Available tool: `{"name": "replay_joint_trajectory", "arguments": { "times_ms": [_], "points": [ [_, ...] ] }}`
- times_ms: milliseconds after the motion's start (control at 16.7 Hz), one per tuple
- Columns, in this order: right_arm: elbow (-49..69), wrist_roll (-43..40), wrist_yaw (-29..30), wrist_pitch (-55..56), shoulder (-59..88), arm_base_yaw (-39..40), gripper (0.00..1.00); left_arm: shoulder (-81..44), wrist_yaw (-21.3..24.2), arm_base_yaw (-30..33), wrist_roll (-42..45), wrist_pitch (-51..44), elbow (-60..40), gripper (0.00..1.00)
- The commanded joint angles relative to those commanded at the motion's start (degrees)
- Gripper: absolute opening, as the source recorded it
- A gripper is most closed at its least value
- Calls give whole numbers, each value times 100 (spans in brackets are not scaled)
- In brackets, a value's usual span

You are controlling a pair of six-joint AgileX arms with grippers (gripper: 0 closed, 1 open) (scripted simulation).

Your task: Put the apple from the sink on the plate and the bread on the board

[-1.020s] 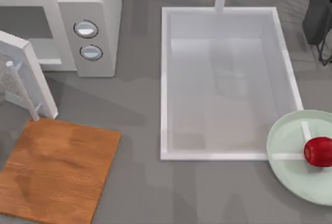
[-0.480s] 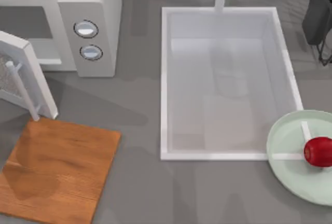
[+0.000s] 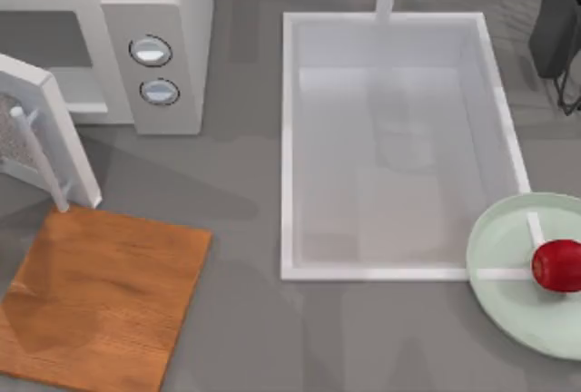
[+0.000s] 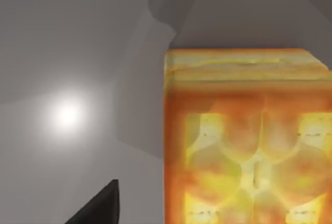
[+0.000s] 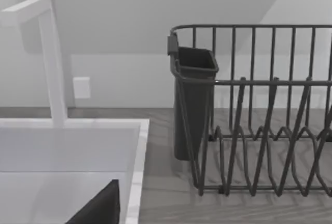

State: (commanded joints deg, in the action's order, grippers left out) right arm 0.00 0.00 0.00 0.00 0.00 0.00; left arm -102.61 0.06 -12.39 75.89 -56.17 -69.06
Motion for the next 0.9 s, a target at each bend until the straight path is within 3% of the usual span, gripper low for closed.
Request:
{"name": "replay_joint_trajectory", "arguments": {
  "times_ms": [300,840,900],
  "points": [
    [0,0,0,0,0,0,100,-163,-7,70,-34,940,804,100],
    [0,0,0,0,0,0,100,-753,5,-33,-8,1364,634,100],
    [0,0,0,0,0,0,100,-753,5,-33,-8,1364,634,92]
  ]
}}
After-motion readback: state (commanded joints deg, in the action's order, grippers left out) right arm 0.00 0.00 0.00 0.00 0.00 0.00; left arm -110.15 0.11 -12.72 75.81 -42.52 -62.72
